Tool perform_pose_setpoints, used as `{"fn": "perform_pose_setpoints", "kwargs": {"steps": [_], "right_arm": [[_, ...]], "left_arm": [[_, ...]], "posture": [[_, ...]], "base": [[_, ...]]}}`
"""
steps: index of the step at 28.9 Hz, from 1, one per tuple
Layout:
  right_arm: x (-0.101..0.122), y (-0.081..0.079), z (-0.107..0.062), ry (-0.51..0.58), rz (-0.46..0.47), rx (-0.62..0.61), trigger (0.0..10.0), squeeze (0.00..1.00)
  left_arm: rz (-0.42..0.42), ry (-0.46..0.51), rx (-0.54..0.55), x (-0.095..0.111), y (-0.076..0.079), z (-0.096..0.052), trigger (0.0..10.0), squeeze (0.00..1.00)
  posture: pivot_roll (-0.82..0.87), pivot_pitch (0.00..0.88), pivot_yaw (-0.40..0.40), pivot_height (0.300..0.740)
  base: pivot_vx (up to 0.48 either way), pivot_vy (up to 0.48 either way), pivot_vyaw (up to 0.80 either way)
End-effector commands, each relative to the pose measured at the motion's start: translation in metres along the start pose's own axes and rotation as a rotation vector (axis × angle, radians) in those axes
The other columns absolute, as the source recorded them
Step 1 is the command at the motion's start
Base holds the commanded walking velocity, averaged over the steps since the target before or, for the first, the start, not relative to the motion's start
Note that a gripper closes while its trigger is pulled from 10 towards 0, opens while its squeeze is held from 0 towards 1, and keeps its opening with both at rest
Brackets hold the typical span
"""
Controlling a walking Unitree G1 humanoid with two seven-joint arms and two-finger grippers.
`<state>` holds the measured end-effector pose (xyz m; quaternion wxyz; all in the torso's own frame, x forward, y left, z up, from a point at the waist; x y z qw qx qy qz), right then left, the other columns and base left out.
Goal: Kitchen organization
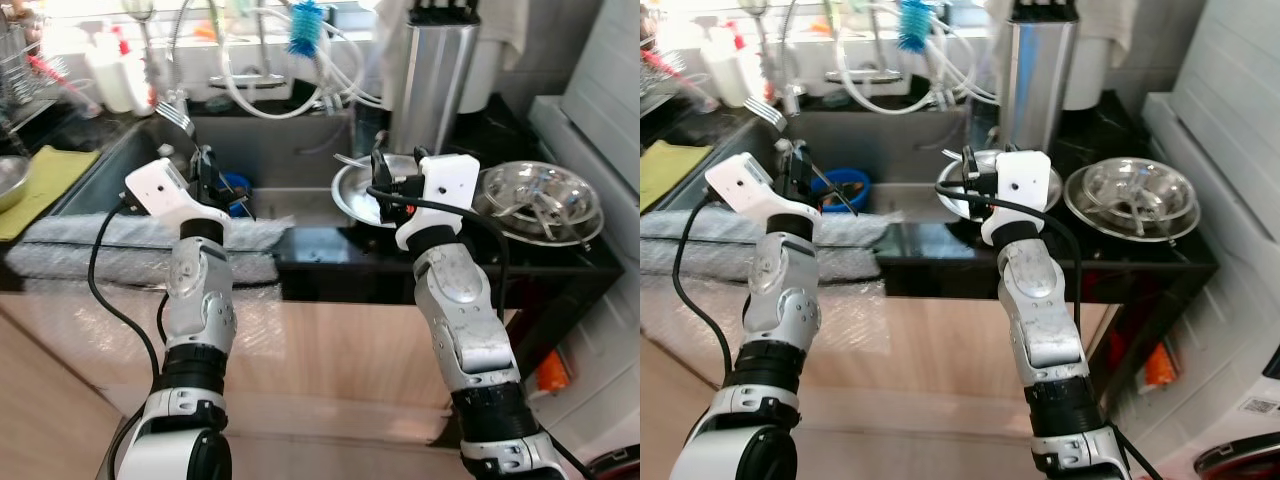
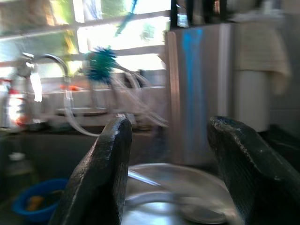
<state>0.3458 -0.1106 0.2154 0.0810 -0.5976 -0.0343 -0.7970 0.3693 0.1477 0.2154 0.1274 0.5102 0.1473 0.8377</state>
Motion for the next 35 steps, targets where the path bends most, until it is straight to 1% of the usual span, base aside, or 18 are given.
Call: {"fn": "perform_pose_setpoints", "kwargs": {"steps": [1, 7, 31, 34, 35], "right_arm": [[0.0065, -0.0063, 0.0023, 0.022, 0.016, 0.016, 10.0, 0.0], [0.0066, -0.0084, 0.0023, 0.022, 0.023, 0.024, 10.0, 0.0], [0.0064, -0.0096, 0.0006, 0.04, 0.035, 0.012, 10.0, 0.0], [0.0049, -0.0097, 0.0, 0.037, 0.042, 0.006, 10.0, 0.0], [0.0035, -0.0095, -0.0005, 0.033, 0.043, 0.002, 10.0, 0.0]], "left_arm": [[0.006, 0.042, 0.016, 0.0121, -0.006, 0.0059, 10.0, 0.0], [0.01, 0.049, 0.034, 0.0141, -0.0095, 0.0074, 10.0, 0.0], [0.014, 0.032, 0.011, 0.0133, -0.0069, 0.0096, 10.0, 0.0], [0.018, 0.023, -0.001, 0.0122, -0.0046, 0.0098, 10.0, 0.0], [0.039, 0.001, -0.021, 0.0095, -0.0015, 0.0104, 10.0, 0.0]], "posture": [[-0.08, 0.0, 0.04, 0.74], [-0.08, 0.0, 0.04, 0.74], [-0.08, 0.0, 0.064, 0.74], [-0.07, 0.0, 0.071, 0.74], [-0.07, 0.0, 0.073, 0.74]], "base": [[0.371, 0.0, 0.0], [0.0, 0.0, 0.0], [0.0, 0.476, 0.0], [0.0, 0.471, 0.0], [0.0, 0.0, 0.0]]}}
Point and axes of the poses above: a point about 5 cm out from each wrist's last joint towards the gripper, its own z axis pointing out of the wrist towards the gripper, its own x axis along the axis of the wrist's last joint, y = z × x, the point moved 1 cm from there along z, pointing out of the wrist towards the gripper, and after that the axes turned 6 degrees about z, right-handed, at the moved point
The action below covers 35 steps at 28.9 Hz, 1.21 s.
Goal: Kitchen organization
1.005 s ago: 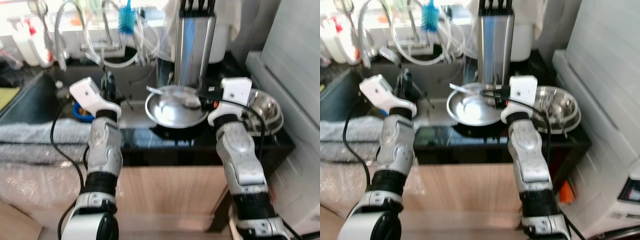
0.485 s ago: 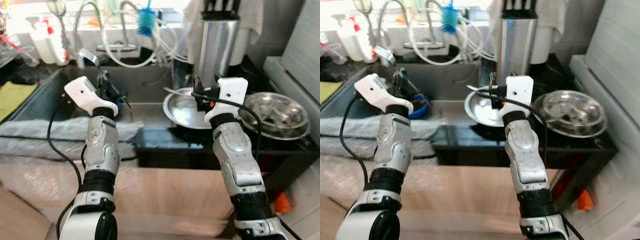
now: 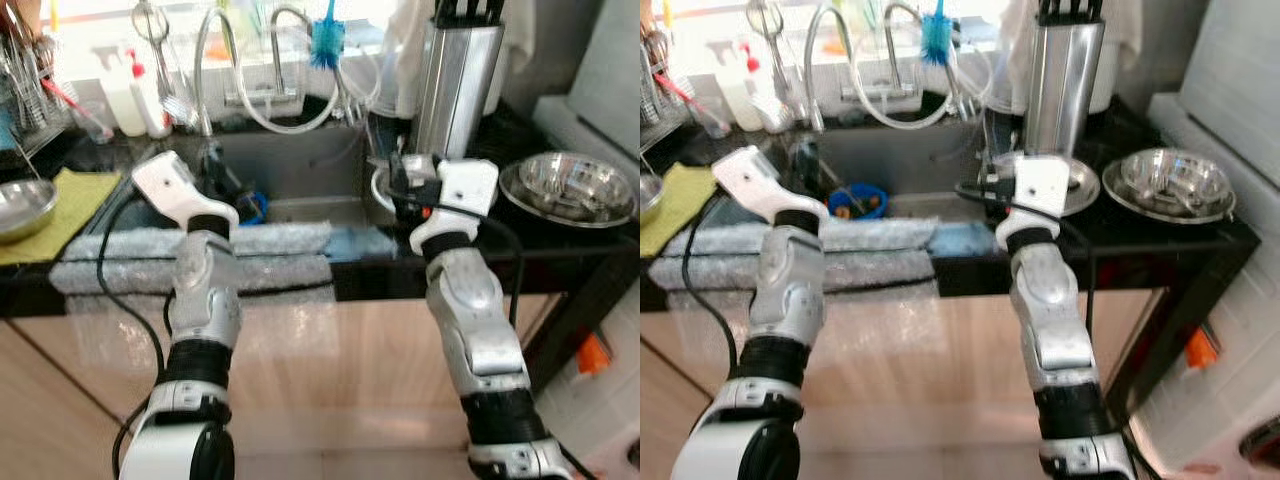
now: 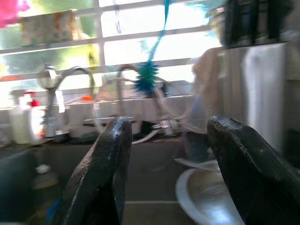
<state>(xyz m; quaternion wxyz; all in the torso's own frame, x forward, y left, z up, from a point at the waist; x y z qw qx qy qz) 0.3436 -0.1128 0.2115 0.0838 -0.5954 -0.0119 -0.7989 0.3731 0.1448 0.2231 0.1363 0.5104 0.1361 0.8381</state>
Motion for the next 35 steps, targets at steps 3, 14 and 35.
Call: {"fn": "perform_pose_setpoints", "kwargs": {"steps": [3, 14, 35], "right_arm": [[0.005, -0.012, 0.002, 0.021, 0.016, 0.029, 10.0, 0.0], [0.003, -0.009, 0.002, 0.01, 0.027, 0.011, 10.0, 0.0], [0.003, -0.008, 0.0, 0.02, 0.037, 0.003, 10.0, 0.0]], "left_arm": [[0.05, -0.008, -0.024, 0.004, -0.001, 0.003, 10.0, 0.0], [0.056, 0.001, -0.058, 0.005, 0.003, 0.002, 10.0, 0.0], [0.045, -0.001, -0.065, 0.005, 0.006, 0.0, 10.0, 0.0]], "posture": [[-0.07, 0.0, 0.077, 0.74], [-0.07, 0.0, 0.081, 0.74], [-0.07, 0.0, 0.084, 0.74]], "base": [[0.0, 0.0, 0.0], [0.218, 0.0, -0.3], [0.48, 0.0, 0.0]]}}
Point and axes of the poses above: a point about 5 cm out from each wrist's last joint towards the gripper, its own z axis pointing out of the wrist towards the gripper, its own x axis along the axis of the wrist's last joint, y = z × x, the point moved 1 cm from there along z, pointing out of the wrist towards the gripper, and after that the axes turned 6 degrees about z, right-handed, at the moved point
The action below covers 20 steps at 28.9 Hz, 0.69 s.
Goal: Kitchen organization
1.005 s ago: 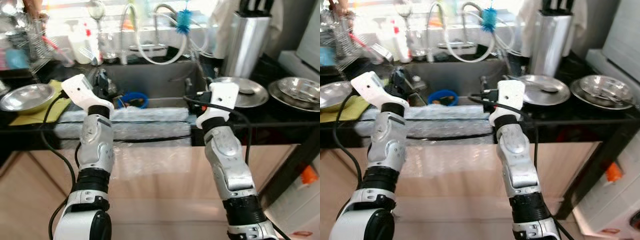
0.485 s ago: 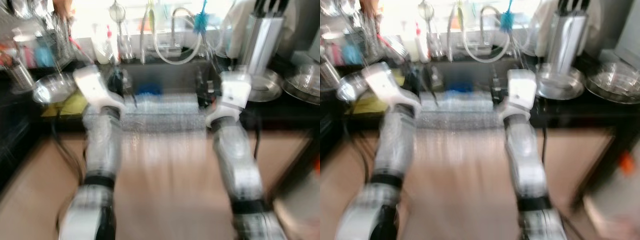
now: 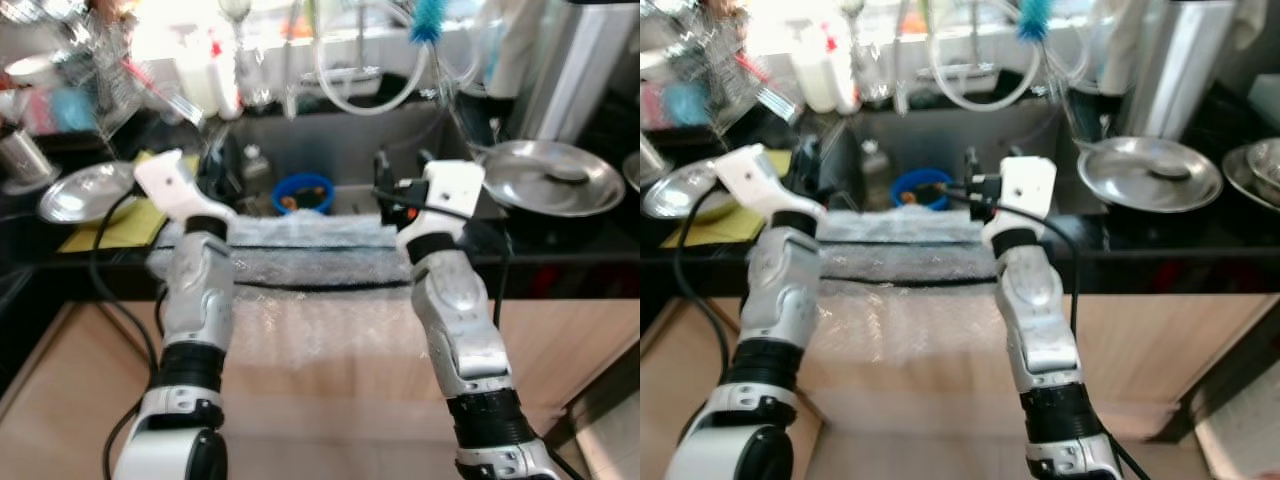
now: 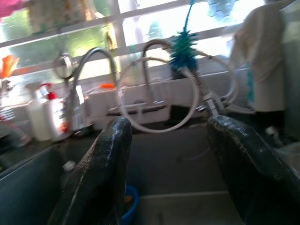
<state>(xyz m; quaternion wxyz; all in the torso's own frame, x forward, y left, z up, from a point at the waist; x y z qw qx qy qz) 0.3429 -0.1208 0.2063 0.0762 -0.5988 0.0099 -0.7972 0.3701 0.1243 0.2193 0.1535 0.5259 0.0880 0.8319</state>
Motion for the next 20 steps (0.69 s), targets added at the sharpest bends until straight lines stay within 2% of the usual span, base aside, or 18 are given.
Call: {"fn": "perform_pose_setpoints", "kwargs": {"steps": [1, 6, 9, 18, 20], "right_arm": [[0.007, -0.017, 0.003, 0.024, 0.026, 0.05, 10.0, 0.0], [0.011, -0.018, 0.004, 0.041, 0.022, 0.053, 10.0, 0.0], [0.013, -0.018, 0.004, 0.053, 0.011, 0.051, 10.0, 0.0], [0.028, -0.017, 0.008, 0.094, -0.002, 0.034, 10.0, 0.0], [0.031, -0.016, 0.008, 0.107, -0.006, 0.031, 10.0, 0.0]], "left_arm": [[0.022, 0.048, 0.028, 0.014, -0.013, 0.004, 10.0, 0.0], [0.003, 0.063, 0.012, 0.018, -0.01, 0.006, 10.0, 0.0], [-0.028, 0.072, 0.02, 0.019, -0.011, 0.006, 10.0, 0.0], [-0.045, 0.053, -0.001, 0.017, -0.007, 0.007, 10.0, 0.0], [-0.062, 0.015, -0.017, 0.012, -0.004, 0.007, 10.0, 0.0]], "posture": [[-0.07, 0.0, 0.084, 0.74], [-0.07, 0.0, 0.084, 0.74], [-0.06, 0.0, 0.084, 0.74], [-0.07, 0.0, 0.087, 0.74], [-0.07, 0.0, 0.089, 0.74]], "base": [[0.48, 0.0, 0.0], [0.43, 0.0, -0.27], [0.0, 0.0, 0.0], [0.0, 0.0, 0.0], [0.0, 0.0, 0.0]]}}
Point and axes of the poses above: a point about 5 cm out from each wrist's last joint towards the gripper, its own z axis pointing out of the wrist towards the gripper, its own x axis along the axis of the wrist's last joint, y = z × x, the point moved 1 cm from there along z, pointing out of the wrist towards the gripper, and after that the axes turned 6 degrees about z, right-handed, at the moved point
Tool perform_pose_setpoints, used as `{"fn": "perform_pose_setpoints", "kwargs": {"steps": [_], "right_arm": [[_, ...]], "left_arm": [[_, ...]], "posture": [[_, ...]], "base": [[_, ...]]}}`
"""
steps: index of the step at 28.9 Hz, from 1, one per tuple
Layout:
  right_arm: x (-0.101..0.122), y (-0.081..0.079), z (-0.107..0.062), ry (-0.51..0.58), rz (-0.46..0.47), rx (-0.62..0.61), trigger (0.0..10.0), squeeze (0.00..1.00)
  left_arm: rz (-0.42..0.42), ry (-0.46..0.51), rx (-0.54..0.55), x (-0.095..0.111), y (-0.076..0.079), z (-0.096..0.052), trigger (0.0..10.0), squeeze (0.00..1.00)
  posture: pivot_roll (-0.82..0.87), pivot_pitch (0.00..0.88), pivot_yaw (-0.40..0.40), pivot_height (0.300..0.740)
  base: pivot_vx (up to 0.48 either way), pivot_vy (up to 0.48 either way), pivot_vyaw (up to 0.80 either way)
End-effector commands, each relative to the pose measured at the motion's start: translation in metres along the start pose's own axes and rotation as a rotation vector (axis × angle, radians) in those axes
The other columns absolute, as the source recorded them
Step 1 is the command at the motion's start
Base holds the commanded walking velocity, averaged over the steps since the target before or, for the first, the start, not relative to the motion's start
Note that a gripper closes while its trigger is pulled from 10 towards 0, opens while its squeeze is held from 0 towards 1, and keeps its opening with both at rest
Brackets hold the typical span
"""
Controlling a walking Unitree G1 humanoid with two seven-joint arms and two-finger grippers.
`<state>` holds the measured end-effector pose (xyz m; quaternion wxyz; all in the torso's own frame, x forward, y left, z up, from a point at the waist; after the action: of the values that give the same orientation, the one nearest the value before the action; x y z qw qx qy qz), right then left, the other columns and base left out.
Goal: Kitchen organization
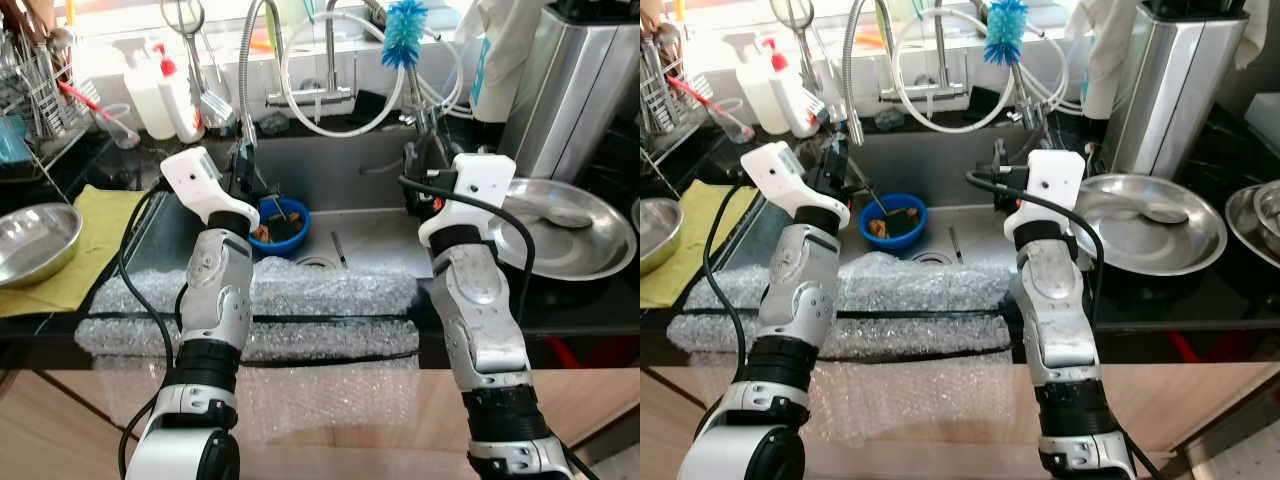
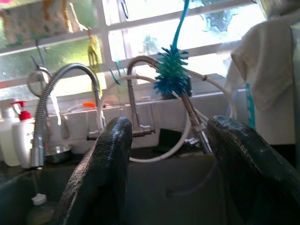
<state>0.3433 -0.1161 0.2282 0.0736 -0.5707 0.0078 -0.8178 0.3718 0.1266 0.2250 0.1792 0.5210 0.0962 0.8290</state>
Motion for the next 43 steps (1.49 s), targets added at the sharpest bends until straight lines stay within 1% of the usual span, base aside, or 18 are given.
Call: {"fn": "perform_pose_setpoints", "kwargs": {"steps": [1, 4, 6, 8, 9, 11, 12, 13, 14, 15, 17, 18, 21, 23, 33, 34, 37, 43], "right_arm": [[0.012, -0.008, 0.002, 0.039, 0.002, 0.024, 10.0, 0.0], [0.012, -0.008, 0.002, 0.038, 0.002, 0.024, 10.0, 0.0], [0.01, -0.006, 0.003, 0.034, -0.001, 0.016, 10.0, 0.0], [0.009, -0.007, 0.002, 0.032, -0.001, 0.015, 10.0, 0.0], [0.009, -0.007, 0.002, 0.032, -0.001, 0.015, 10.0, 0.0], [0.009, -0.008, 0.001, 0.031, 0.003, 0.016, 10.0, 0.0], [0.009, -0.008, 0.001, 0.031, 0.003, 0.016, 10.0, 0.0], [0.009, -0.009, 0.001, 0.031, 0.004, 0.018, 10.0, 0.0], [0.009, -0.009, 0.001, 0.031, 0.004, 0.018, 10.0, 0.0], [0.009, -0.01, 0.0, 0.032, 0.004, 0.02, 10.0, 0.0], [0.009, -0.011, -0.001, 0.033, 0.004, 0.02, 10.0, 0.0], [0.01, -0.01, -0.002, 0.036, 0.004, 0.019, 10.0, 0.0], [0.01, -0.009, -0.005, 0.038, 0.002, 0.013, 10.0, 0.0], [0.01, -0.01, -0.005, 0.039, 0.002, 0.013, 10.0, 0.0], [0.01, -0.01, -0.006, 0.038, 0.004, 0.012, 10.0, 0.0], [0.009, -0.014, -0.011, 0.033, 0.015, 0.011, 10.0, 0.0], [0.008, -0.019, -0.021, 0.023, 0.033, 0.007, 10.0, 0.0], [0.009, -0.016, -0.029, 0.02, 0.024, -0.012, 10.0, 0.0]], "left_arm": [[-0.01, -0.001, -0.006, 0.005, -0.002, 0.003, 10.0, 0.0], [-0.009, -0.002, -0.007, 0.005, -0.002, 0.003, 10.0, 0.0], [-0.075, -0.108, -0.059, -0.021, 0.014, -0.001, 10.0, 0.0], [-0.113, -0.135, -0.063, -0.032, 0.023, -0.002, 10.0, 0.0], [-0.113, -0.135, -0.063, -0.032, 0.023, -0.002, 10.0, 0.0], [-0.16, -0.169, -0.057, -0.045, 0.034, -0.002, 10.0, 0.0], [-0.16, -0.169, -0.057, -0.045, 0.034, -0.002, 10.0, 0.0], [-0.179, -0.183, -0.057, -0.051, 0.042, -0.001, 10.0, 0.0], [-0.179, -0.183, -0.057, -0.051, 0.042, -0.001, 10.0, 0.0], [-0.202, -0.188, -0.056, -0.054, 0.048, 0.001, 10.0, 0.0], [-0.207, -0.192, -0.057, -0.055, 0.051, 0.002, 10.0, 0.0], [-0.215, -0.201, -0.058, -0.056, 0.055, 0.005, 10.0, 0.0], [-0.204, -0.21, -0.054, -0.055, 0.061, 0.017, 10.0, 0.0], [-0.205, -0.209, -0.055, -0.055, 0.061, 0.019, 10.0, 0.0], [-0.201, -0.211, -0.053, -0.056, 0.062, 0.022, 10.0, 0.0], [-0.186, -0.246, -0.038, -0.062, 0.064, 0.021, 10.0, 0.0], [-0.164, -0.305, -0.023, -0.072, 0.068, 0.017, 10.0, 0.0], [-0.137, -0.314, -0.075, -0.075, 0.073, 0.015, 10.0, 0.0]], "posture": [[-0.07, 0.0, 0.089, 0.74], [-0.07, 0.0, 0.089, 0.74], [-0.06, 0.0, 0.097, 0.74], [-0.06, 0.0, 0.099, 0.74], [-0.06, 0.0, 0.099, 0.74], [-0.07, 0.0, 0.106, 0.74], [-0.07, 0.0, 0.106, 0.74], [-0.08, 0.0, 0.108, 0.74], [-0.08, 0.0, 0.108, 0.74], [-0.09, 0.0, 0.113, 0.74], [-0.09, 0.0, 0.114, 0.74], [-0.1, 0.0, 0.119, 0.74], [-0.11, 0.0, 0.129, 0.74], [-0.11, 0.0, 0.129, 0.74], [-0.11, 0.0, 0.134, 0.74], [-0.14, 0.006, 0.154, 0.74], [-0.15, 0.018, 0.161, 0.74], [-0.17, 0.043, 0.171, 0.74]], "base": [[0.0, 0.0, 0.0], [0.0, 0.0, 0.0], [0.0, 0.0, 0.0], [0.0, 0.0, 0.0], [0.0, 0.0, 0.0], [0.0, 0.0, 0.0], [0.0, 0.0, 0.0], [0.0, 0.0, 0.0], [0.0, 0.0, 0.0], [0.0, 0.0, 0.0], [0.0, 0.0, 0.0], [0.0, 0.0, 0.0], [0.0, 0.0, 0.0], [0.0, 0.0, 0.0], [0.0, 0.0, 0.0], [0.0, 0.0, 0.0], [0.0, 0.0, 0.0], [0.0, 0.0, 0.0]]}}
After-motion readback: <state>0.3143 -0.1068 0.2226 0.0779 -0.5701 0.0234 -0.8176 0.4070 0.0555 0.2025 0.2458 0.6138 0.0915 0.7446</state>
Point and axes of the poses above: a point about 5 cm out from each wrist's last joint towards the gripper, its own z axis pointing out of the wrist towards the gripper, its own x axis along the axis of the wrist's last joint, y = z × x, the point moved 1 cm from there along z, pointing out of the wrist towards the gripper, and after that the axes turned 6 degrees about z, right-handed, at the moved point
